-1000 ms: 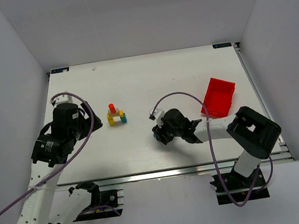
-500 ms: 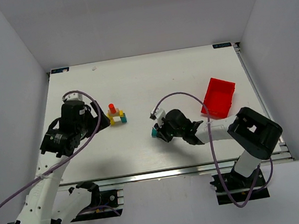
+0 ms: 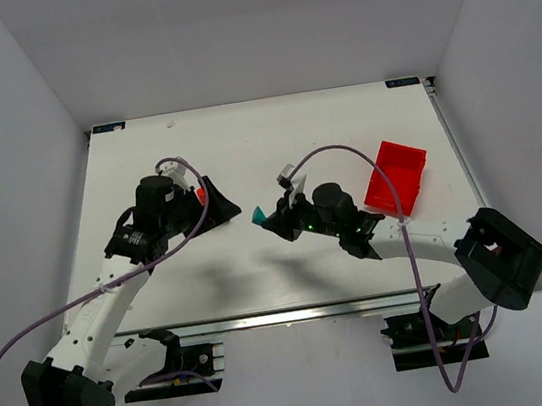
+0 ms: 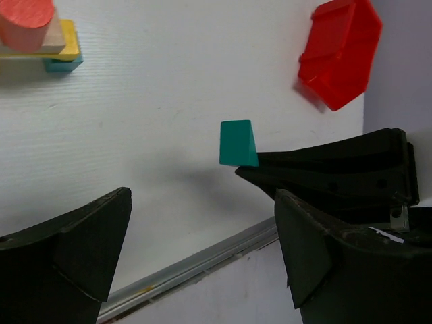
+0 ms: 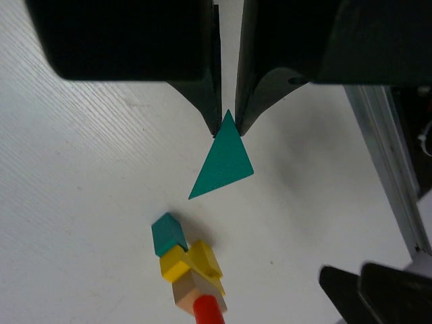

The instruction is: Build the wood block tower

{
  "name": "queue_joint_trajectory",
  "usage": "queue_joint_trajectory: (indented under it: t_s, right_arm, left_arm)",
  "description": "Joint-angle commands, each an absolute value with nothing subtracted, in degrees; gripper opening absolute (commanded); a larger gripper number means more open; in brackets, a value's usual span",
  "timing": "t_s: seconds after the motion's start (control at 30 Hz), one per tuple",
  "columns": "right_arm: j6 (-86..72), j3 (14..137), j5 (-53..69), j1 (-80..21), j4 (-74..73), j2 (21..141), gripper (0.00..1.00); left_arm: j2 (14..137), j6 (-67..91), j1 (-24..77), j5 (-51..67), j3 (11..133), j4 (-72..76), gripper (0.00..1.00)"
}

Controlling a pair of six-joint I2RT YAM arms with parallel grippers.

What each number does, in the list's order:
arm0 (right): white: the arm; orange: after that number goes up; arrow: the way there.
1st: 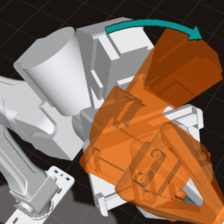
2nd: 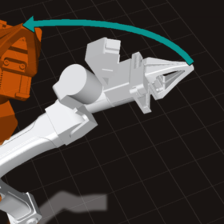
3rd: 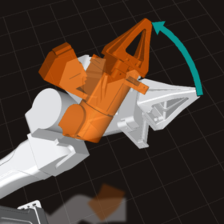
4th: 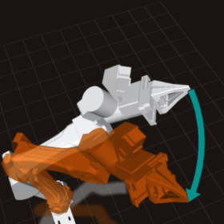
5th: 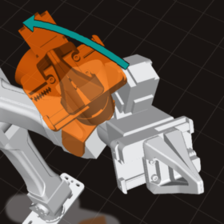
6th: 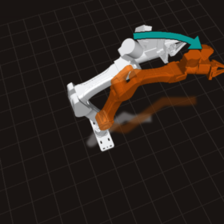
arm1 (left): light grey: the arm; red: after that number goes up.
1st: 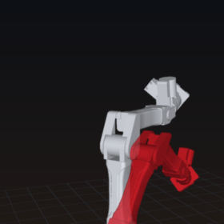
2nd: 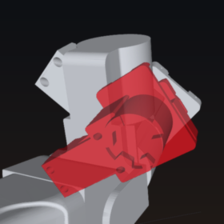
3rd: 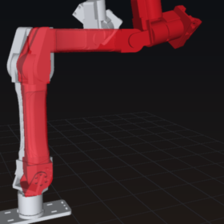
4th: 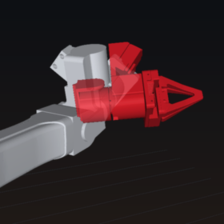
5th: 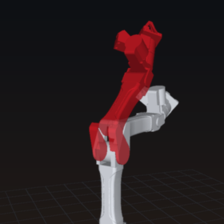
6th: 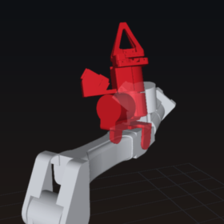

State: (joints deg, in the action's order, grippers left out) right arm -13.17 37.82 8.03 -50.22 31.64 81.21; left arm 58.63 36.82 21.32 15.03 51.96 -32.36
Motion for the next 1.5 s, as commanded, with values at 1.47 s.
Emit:
queue_joint_trajectory:
  t_s: [1.47]
  right_arm:
    - [-24.0, 45.3, 1.4, -53.4, 37.4, 77.3, 0.0]
  left_arm:
    - [62.1, 39.6, 32.3, 8.2, 57.3, -22.9, 0.59]
